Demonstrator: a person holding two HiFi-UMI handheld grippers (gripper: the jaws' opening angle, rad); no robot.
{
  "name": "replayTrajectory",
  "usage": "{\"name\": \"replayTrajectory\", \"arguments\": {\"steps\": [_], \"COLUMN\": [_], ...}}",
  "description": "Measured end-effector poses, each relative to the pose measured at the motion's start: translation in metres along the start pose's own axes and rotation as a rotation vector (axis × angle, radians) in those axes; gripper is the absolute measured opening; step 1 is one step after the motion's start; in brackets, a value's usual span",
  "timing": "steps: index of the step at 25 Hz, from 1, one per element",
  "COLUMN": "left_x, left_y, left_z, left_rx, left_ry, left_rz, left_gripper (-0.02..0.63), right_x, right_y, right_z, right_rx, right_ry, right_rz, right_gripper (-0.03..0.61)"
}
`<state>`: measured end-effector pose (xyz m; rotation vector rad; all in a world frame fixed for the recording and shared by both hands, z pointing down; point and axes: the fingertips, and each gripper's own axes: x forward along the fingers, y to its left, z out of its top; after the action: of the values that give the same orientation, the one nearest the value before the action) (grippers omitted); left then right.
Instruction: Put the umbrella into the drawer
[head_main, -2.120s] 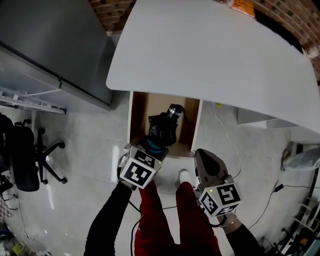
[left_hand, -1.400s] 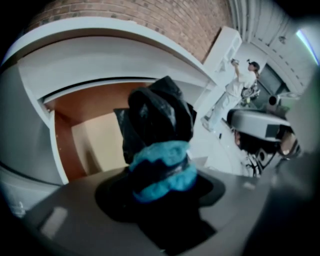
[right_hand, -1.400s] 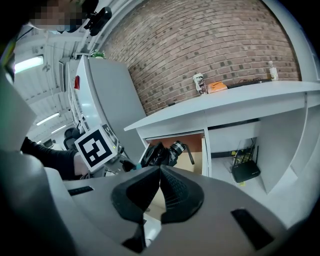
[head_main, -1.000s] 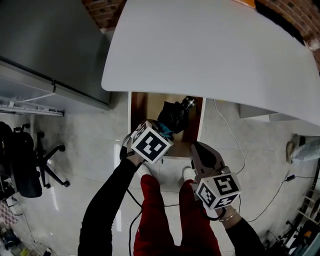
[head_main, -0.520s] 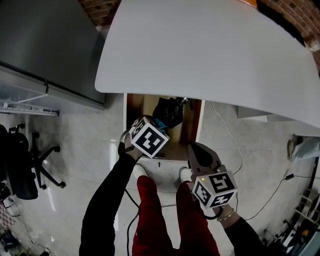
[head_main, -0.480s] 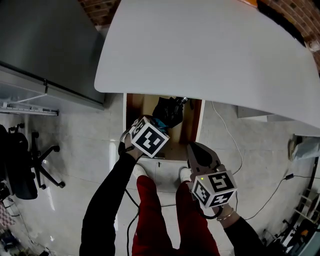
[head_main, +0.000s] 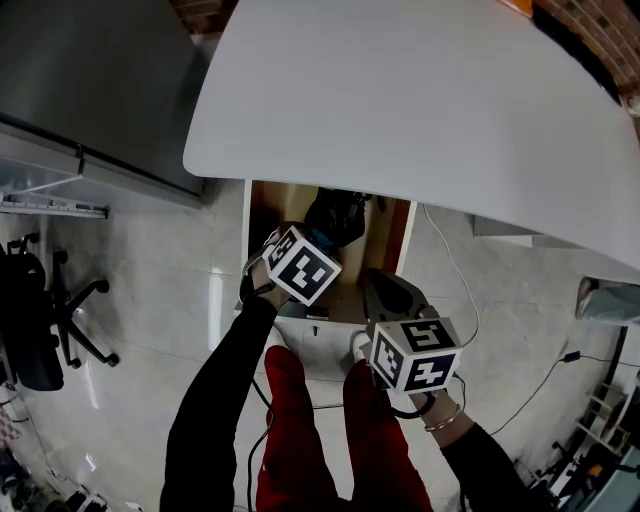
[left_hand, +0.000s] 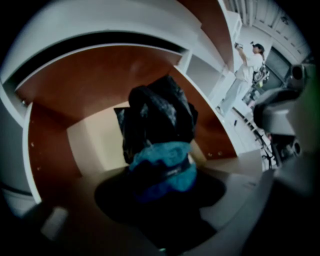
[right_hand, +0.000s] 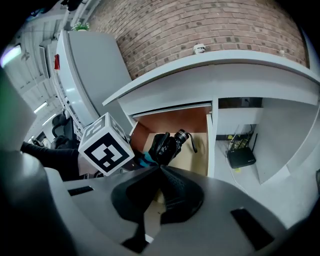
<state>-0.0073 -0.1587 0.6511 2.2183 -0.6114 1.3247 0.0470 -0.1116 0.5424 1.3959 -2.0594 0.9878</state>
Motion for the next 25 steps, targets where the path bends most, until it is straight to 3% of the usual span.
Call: {"name": "replayTrajectory", "arguments": {"steps": [14, 25], "left_x": [0.033, 0.041], "left_y": [0.010, 0.012], "left_z": [-0.004, -0.006], "left_rx": [0.001, 0.018], "left_ry": [0.016, 0.017], "left_rz": [0.024, 0.051], "left_gripper": [0.276, 0.291], "right_x": [0.029, 0.032], "right_y": [-0.008, -0.001], "right_z": [-0.011, -0.025], "right_rx": [0.052, 0.061], "right_ry": [0.124, 0.158], "right_rz": [-0.003, 0.009], "right_gripper": [0.006, 0.006]}}
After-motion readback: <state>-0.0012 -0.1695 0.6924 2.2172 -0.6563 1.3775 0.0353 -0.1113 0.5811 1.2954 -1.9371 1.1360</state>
